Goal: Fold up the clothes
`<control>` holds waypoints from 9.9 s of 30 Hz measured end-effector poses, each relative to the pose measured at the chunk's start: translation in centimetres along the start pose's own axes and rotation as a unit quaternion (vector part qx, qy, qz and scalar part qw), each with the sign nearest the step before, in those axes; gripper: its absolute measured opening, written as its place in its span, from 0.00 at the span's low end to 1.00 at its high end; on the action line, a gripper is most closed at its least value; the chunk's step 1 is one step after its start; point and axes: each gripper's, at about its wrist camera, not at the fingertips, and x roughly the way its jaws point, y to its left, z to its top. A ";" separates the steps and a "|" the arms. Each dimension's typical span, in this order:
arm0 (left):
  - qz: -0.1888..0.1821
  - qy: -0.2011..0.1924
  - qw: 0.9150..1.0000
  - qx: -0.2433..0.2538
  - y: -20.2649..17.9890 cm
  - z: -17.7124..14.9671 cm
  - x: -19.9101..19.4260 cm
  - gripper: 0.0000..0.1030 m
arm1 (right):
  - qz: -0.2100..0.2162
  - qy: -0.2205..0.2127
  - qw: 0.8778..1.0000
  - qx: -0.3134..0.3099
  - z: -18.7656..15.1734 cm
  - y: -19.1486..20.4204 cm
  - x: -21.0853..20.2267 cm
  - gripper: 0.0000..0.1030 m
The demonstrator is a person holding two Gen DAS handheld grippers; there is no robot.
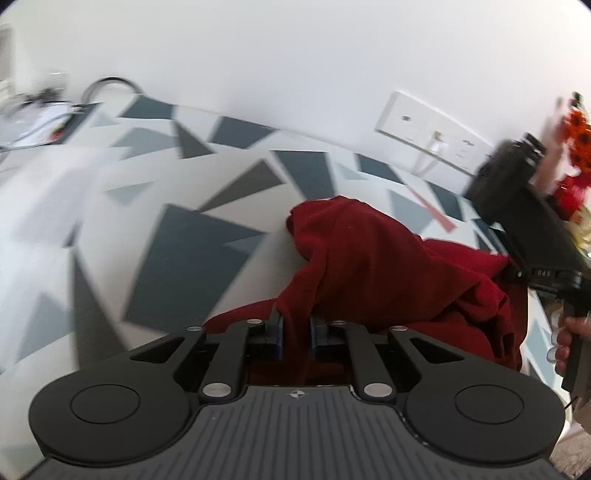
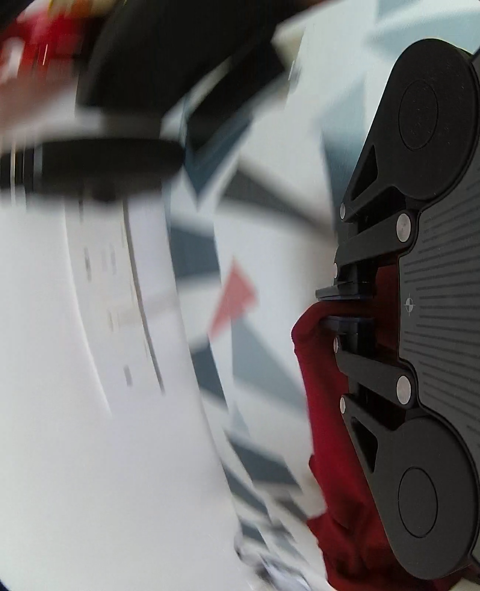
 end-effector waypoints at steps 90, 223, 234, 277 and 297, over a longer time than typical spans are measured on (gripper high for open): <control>-0.069 0.112 0.987 0.095 3.2 0.2 4.4 0.93 | 0.133 0.100 0.985 -0.040 -8.4 13.2 -2.9 0.15; -0.104 0.078 0.989 0.070 -0.5 5.9 6.2 0.05 | 0.055 0.060 0.996 -0.042 -4.4 8.2 -0.2 0.11; 0.070 -0.071 0.992 -0.074 14.8 7.6 -5.5 0.05 | 0.004 -0.036 0.999 0.039 -2.8 2.9 -5.7 0.04; 0.029 0.092 0.988 0.121 14.8 4.8 3.4 0.01 | 0.130 0.117 0.957 -0.231 -7.8 14.7 -4.4 0.04; -0.043 0.057 0.993 0.092 9.8 5.0 -1.0 0.58 | 0.048 0.066 0.997 -0.015 -2.5 5.9 -7.8 0.40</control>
